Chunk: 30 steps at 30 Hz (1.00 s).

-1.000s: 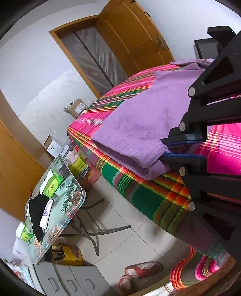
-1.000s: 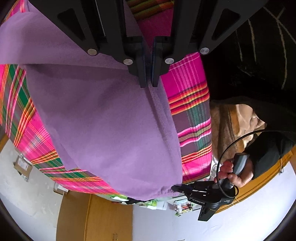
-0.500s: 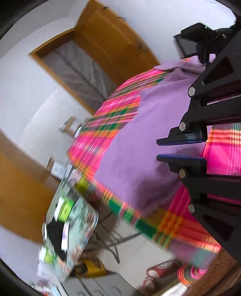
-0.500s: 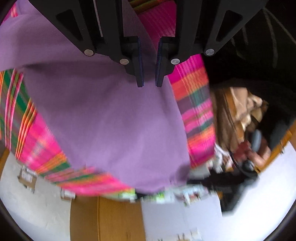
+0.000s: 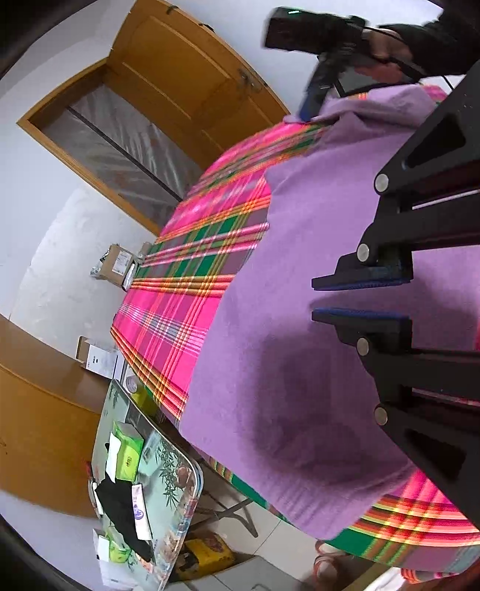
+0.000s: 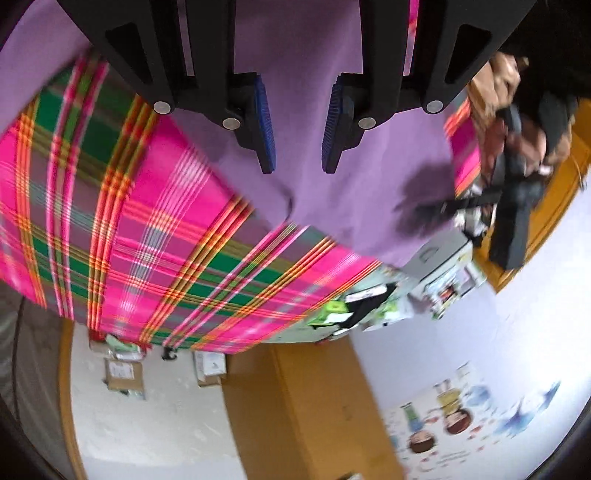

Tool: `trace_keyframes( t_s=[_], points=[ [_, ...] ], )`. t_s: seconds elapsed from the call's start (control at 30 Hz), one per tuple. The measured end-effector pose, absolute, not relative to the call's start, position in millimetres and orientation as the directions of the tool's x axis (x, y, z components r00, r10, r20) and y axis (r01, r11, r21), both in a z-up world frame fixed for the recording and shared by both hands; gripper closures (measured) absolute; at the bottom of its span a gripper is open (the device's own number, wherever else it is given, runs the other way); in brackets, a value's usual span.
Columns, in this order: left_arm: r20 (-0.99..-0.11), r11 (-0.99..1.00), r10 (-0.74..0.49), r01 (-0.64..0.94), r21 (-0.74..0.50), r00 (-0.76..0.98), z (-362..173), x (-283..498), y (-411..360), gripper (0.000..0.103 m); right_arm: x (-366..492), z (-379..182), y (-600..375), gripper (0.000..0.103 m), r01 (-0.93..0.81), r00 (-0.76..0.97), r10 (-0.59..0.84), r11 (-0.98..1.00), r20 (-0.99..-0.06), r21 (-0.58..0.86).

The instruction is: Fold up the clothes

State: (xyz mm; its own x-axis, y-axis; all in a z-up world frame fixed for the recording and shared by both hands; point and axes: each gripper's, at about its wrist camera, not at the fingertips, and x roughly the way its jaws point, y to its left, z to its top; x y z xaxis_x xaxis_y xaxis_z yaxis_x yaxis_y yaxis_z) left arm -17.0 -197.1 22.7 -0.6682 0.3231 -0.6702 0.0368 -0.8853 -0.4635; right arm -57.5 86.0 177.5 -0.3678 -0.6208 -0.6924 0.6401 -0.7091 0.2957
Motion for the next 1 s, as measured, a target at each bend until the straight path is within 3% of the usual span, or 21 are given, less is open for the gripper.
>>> trace_keyframes(
  t_s=[0.3, 0.33, 0.37, 0.4, 0.6, 0.8, 0.9, 1.0],
  points=[
    [-0.685, -0.894, 0.312, 0.041, -0.446, -0.658, 4, -15, -197, 0.094, -116, 150, 60, 0.076, 0.589, -0.252, -0.645, -0.694, -0.721, 0.414],
    [-0.682, -0.893, 0.314, 0.039, -0.448, -0.661, 4, -15, -197, 0.094, -121, 147, 58, 0.08, 0.584, -0.24, -0.649, -0.691, -0.722, 0.426],
    [-0.679, -0.892, 0.315, 0.036, -0.45, -0.663, 3, -15, -197, 0.094, -125, 144, 56, 0.094, 0.58, -0.229, -0.653, -0.688, -0.722, 0.437],
    [-0.675, -0.893, 0.316, 0.032, -0.449, -0.666, 3, -14, -197, 0.094, -130, 141, 54, 0.098, 0.574, -0.218, -0.656, -0.684, -0.722, 0.449],
    [-0.657, -0.878, 0.336, 0.029, -0.478, -0.675, 0, -14, -201, 0.094, -149, 134, 80, 0.102, 0.477, -0.283, -0.643, -0.738, -0.711, 0.477],
    [-0.647, -0.862, 0.355, 0.03, -0.505, -0.675, -2, -15, -204, 0.094, -153, 127, 87, 0.101, 0.436, -0.298, -0.626, -0.761, -0.72, 0.48],
    [-0.644, -0.86, 0.358, 0.03, -0.51, -0.676, -2, -16, -205, 0.094, -155, 130, 93, 0.096, 0.41, -0.312, -0.641, -0.757, -0.702, 0.509],
    [-0.64, -0.855, 0.364, 0.029, -0.518, -0.676, -3, -16, -206, 0.094, -155, 133, 101, 0.083, 0.403, -0.286, -0.672, -0.731, -0.683, 0.551]
  ],
)
